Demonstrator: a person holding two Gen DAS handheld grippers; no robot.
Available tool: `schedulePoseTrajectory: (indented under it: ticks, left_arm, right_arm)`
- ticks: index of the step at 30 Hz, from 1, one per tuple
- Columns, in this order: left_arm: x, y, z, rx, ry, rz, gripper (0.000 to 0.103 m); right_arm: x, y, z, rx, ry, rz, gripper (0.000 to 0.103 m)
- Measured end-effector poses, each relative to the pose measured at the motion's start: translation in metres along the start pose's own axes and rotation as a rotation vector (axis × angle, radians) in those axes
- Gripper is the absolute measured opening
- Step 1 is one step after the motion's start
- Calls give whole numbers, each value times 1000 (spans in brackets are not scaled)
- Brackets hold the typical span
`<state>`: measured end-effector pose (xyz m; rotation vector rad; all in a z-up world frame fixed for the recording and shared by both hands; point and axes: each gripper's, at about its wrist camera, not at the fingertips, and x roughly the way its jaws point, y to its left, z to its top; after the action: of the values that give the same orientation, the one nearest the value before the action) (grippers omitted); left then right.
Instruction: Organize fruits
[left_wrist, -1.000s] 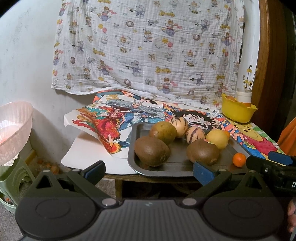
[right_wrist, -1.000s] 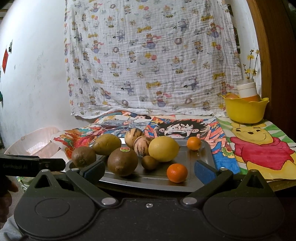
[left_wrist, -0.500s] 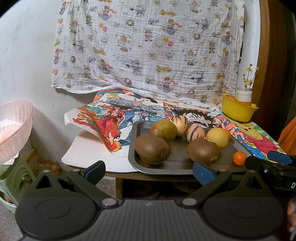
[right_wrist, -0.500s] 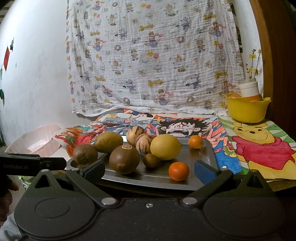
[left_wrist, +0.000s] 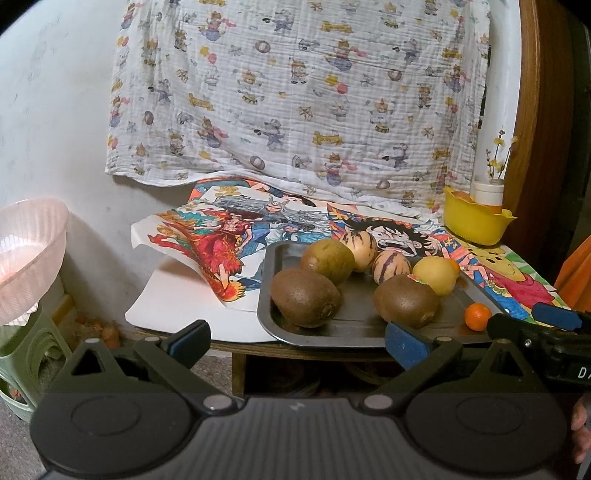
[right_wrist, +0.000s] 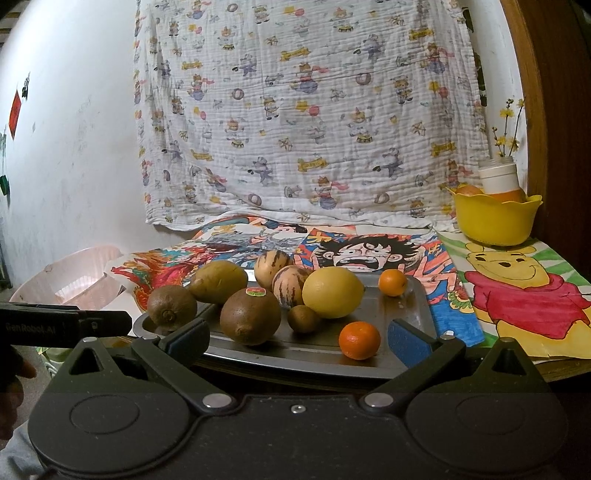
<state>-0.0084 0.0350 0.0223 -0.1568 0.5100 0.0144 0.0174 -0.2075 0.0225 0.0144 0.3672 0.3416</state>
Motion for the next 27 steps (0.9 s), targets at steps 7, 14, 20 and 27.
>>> schedulePoseTrajectory:
  ticks: [7,14,20,27]
  left_arm:
    - [0,0,0,0,0,0,102]
    - [-3,0,0,-2,-3,-2,102]
    - [-3,-6,0,35,1,6,102]
    - [0,-9,-3,27,17,9,102]
  right_arm:
    - [0,0,0,0,0,-1,102]
    - [0,0,0,0,0,-1,102]
    - [0,1,0,-2,-3,-3,102]
    - [0,1,0,-4,-4,-2,102]
